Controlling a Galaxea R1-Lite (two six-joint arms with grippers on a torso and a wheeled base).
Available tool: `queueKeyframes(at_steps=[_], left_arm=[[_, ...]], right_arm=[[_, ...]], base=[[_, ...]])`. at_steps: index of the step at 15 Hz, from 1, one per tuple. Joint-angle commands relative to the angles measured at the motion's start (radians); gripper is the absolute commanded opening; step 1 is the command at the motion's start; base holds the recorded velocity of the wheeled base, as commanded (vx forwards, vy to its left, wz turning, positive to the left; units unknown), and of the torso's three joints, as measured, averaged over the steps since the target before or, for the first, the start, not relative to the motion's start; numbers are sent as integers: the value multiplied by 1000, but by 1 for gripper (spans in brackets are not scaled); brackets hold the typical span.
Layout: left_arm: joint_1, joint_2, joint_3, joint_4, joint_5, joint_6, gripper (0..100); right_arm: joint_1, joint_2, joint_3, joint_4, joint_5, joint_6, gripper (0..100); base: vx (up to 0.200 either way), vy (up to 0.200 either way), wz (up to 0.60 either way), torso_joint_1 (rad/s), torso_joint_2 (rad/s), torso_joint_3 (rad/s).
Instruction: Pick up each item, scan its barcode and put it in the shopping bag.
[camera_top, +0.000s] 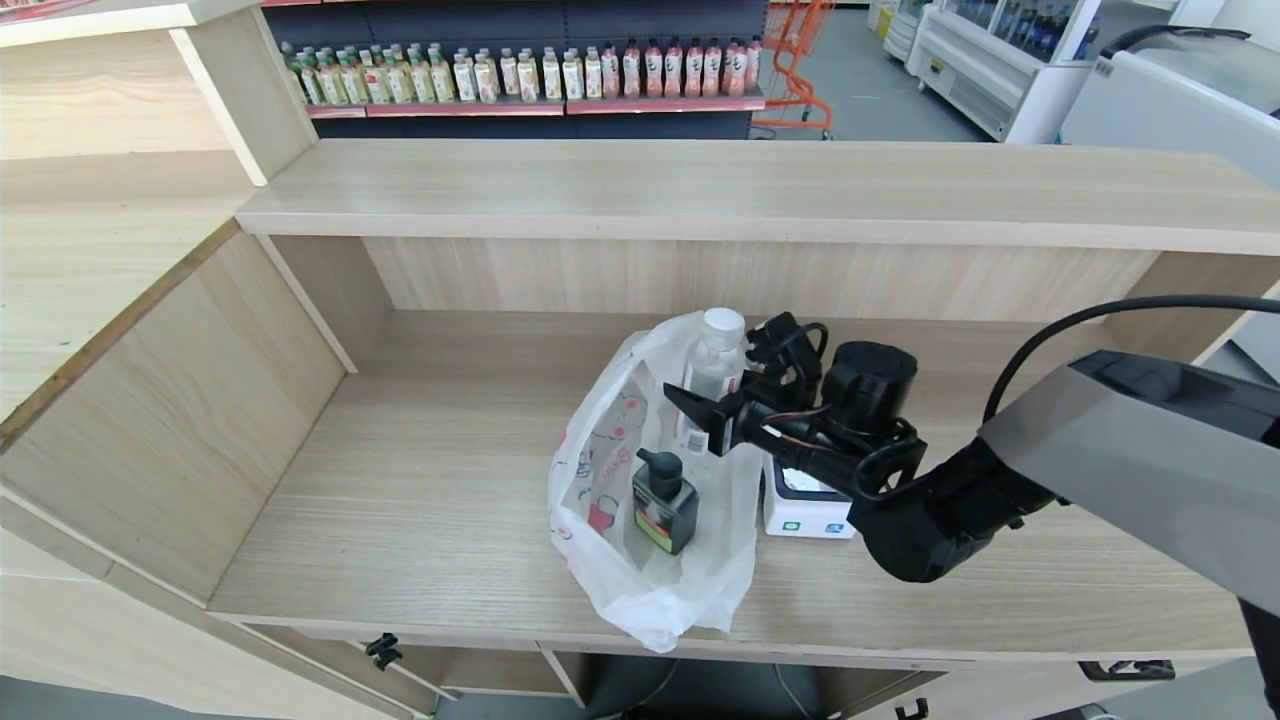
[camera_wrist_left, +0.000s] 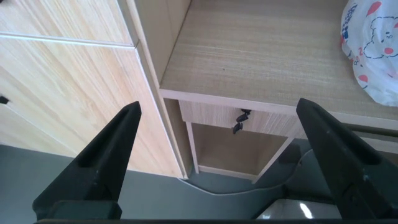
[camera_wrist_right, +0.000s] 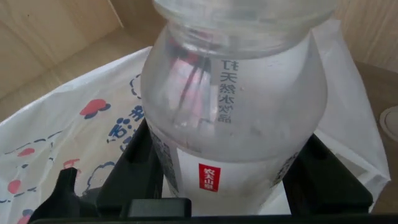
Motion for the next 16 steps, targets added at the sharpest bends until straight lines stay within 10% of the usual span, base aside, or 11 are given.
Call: queueKeyframes(at_steps=[1,6,7,12,16], left_arm=[[1,0,0,0,1,0,100],[0,0,0,0,1,0,100],[1,0,0,0,1,0,100],[0,0,0,0,1,0,100],[0,0,0,0,1,0,100]], right_arm=[[1,46,-12,-8,1,-2,0],[-2,74,-20,-25,1,-23,0],[-2,71,-20,-27,1,-21,100],[-14,-141,71,-13,1,173,100],[-104,-646,451,153,7,232,100]], base=[[0,0,0,0,0,0],[0,0,0,0,0,0],[0,0,0,0,0,0],[0,0,0,0,0,0],[0,0,0,0,0,0]])
